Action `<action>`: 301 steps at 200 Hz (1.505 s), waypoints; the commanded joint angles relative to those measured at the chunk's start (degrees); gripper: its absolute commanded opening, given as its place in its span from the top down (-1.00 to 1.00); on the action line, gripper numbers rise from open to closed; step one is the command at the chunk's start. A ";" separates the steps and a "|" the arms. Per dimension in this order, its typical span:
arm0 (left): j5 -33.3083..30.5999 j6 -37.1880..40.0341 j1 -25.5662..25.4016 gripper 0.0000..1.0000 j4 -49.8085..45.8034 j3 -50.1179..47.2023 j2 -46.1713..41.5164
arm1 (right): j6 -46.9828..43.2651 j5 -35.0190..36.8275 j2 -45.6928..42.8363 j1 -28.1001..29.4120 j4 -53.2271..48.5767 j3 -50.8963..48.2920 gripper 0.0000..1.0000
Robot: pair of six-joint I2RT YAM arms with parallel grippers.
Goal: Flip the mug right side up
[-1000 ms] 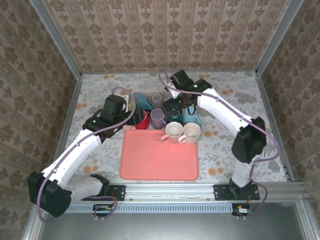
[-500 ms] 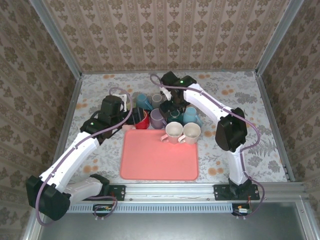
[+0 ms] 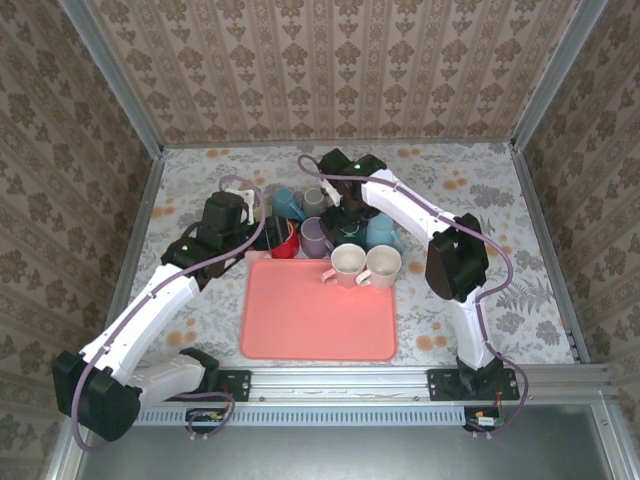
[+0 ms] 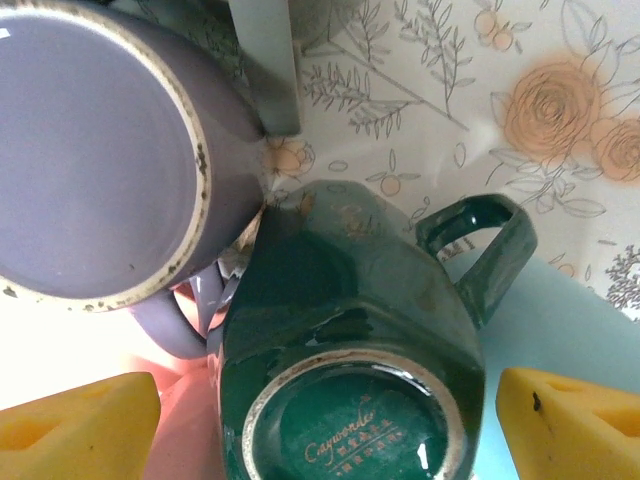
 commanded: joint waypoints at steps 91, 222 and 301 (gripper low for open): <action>-0.35 -0.47 1.30 -0.42 0.72 -0.47 -1.62 | 1.84 0.99 4.02 0.68 1.41 -3.39 -0.54; -0.27 -0.32 1.48 -0.42 0.83 -0.56 -1.73 | 3.20 2.48 -1.56 0.00 3.96 -3.40 0.12; 0.45 -0.45 1.57 -0.42 1.22 -0.63 -1.29 | 3.90 3.87 -5.88 -2.05 4.09 -0.93 0.16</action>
